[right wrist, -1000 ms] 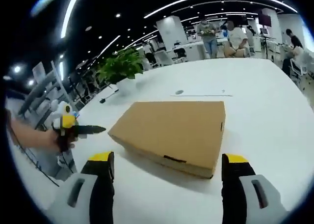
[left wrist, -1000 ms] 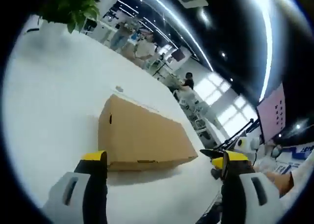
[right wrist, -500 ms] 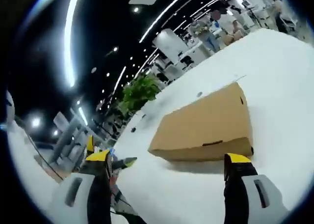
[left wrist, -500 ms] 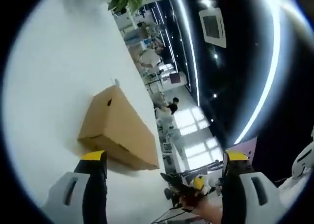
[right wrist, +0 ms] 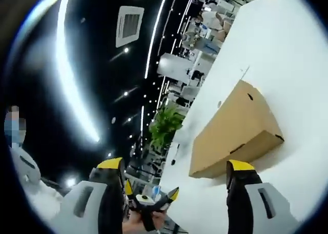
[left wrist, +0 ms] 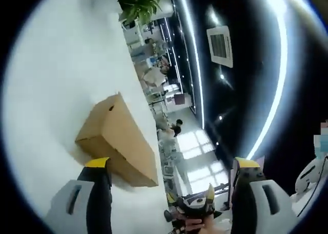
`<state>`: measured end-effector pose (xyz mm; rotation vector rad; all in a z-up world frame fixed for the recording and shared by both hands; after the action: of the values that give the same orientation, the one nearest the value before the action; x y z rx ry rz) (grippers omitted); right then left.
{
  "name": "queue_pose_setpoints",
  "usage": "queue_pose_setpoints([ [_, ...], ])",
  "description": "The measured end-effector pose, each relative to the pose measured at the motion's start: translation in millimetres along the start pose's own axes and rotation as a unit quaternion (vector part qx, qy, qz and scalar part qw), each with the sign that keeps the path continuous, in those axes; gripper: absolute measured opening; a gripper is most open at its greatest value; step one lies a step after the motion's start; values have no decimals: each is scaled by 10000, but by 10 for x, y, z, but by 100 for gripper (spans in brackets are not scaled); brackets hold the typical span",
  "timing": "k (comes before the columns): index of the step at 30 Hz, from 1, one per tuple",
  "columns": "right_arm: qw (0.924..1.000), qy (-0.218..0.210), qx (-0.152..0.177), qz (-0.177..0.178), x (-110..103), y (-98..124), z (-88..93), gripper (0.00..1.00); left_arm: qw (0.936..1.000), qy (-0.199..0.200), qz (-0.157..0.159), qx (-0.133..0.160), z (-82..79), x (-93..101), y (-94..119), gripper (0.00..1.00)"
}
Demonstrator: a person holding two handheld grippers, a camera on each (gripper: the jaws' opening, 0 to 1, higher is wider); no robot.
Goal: Operate the shoe box by opening the lid, removing the specified soft item, and placing it in the target area until the item is outside and the box remains undamaged.
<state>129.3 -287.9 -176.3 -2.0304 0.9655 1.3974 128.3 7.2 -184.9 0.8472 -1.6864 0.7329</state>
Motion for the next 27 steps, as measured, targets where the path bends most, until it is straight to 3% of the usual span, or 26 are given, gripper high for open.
queue_pose_setpoints([
  [2,9998,-154,-53,79,78,-4,12,80,9996,251,-63,-90,104,-3,-37,98],
  [4,9980,-625,116,17,123,-6,-1,73,9997,195,113,-109,173,37,-50,95],
  [6,9953,-876,403,110,166,6,-43,66,9996,268,-128,-24,265,84,-80,87],
  [8,9932,-987,602,154,176,22,-52,59,9994,90,-336,93,301,78,-94,74],
  [9,9910,-1114,721,176,186,32,-24,56,9990,-30,-414,143,292,63,-114,73],
  [11,9858,-1404,904,152,197,48,8,56,9983,314,-485,45,274,10,-152,74],
  [12,9763,-1771,1229,188,228,75,0,57,9966,674,-433,214,212,-12,-174,75],
  [13,9726,-1874,1368,156,234,85,-10,58,9955,794,-455,251,201,-20,-179,75],
  [14,9558,-2414,1681,-14,262,136,-12,58,9931,978,-576,306,130,-90,-185,74],
  [15,9483,-2608,1808,-77,280,157,-9,58,9940,879,-566,306,97,-130,-189,72],
  [17,9419,-2687,2013,53,379,202,23,57,9939,794,-738,216,70,-219,-221,69],
  [19,9394,-2650,2169,132,427,245,51,57,9909,1237,-477,229,54,-223,-243,67],
  [20,9384,-2613,2249,229,443,257,59,57,9901,1278,-500,309,44,-234,-244,67],
  [22,9406,-2176,2565,463,475,272,54,67,9921,1066,-585,305,49,-277,-240,67],
  [24,9427,-2147,2437,764,528,250,104,76,9942,811,-698,147,85,-342,-233,63],
  [26,9421,-2285,2349,713,540,213,141,66,9914,976,-834,255,120,-401,-234,61],
  [27,9374,-2433,2385,726,555,189,151,61,9890,1101,-964,235,162,-434,-214,58],
])
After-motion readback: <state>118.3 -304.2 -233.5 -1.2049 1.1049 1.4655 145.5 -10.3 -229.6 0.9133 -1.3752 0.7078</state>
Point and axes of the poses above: the point that each gripper's makers call its tool centre point, and the gripper's own axes: y roughly backward along the fingers, x roughly to its right, z roughly out of its underside, the point moved 7 cm from there along y, roughly backward along the fingers, and after that the axes turned 5 degrees about x, right-handed, at the moved point
